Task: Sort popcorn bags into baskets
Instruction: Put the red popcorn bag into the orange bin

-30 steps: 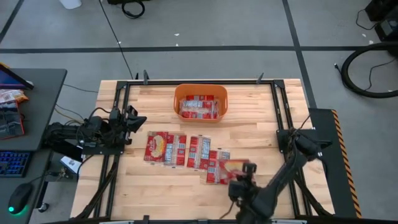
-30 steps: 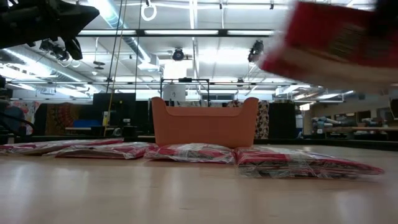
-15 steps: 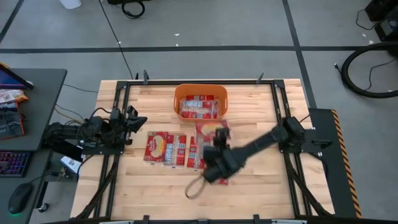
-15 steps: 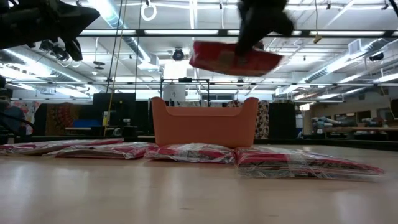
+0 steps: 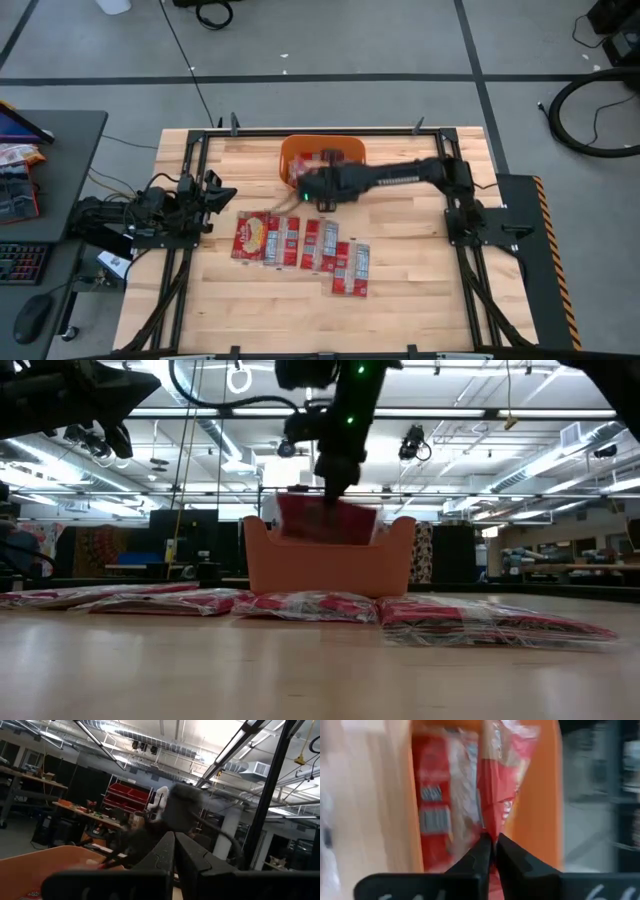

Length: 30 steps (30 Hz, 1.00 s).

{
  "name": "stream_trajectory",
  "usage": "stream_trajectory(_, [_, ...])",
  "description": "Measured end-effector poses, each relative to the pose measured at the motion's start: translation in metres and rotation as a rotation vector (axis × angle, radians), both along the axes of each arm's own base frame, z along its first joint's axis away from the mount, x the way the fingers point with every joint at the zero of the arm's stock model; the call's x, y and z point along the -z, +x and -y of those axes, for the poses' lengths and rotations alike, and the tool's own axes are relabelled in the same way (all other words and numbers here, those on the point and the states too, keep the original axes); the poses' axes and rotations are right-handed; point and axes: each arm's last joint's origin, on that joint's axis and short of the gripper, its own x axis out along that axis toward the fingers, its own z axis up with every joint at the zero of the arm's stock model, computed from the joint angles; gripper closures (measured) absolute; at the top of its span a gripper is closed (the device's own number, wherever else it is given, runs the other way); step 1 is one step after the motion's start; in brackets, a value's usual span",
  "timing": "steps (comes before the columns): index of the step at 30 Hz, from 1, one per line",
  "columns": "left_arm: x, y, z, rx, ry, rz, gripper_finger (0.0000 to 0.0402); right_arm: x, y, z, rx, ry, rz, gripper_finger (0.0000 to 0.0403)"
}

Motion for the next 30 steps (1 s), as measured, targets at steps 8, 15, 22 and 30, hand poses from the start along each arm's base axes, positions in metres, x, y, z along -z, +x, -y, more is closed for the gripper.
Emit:
stream_trajectory(8, [0.0, 0.0, 0.0, 0.02, -0.046, 0.01, 0.0384, -0.001, -0.009, 0.02, 0.082, 0.188, -0.022, 0.0303])
stream_trajectory(15, [0.0, 0.0, 0.0, 0.017, -0.041, 0.01, 0.0384, 0.002, -0.012, -0.06, -0.123, 0.339, -0.095, 0.0292])
stream_trajectory(22, [0.0, 0.0, 0.0, 0.017, -0.041, 0.01, 0.0384, 0.01, -0.028, -0.147, -0.43, 0.35, -0.192, 0.0292])
stream_trajectory(30, [0.0, 0.0, 0.0, 0.017, -0.041, 0.009, 0.0384, 0.047, -0.058, -0.197, -0.522, 0.375, -0.296, 0.0272])
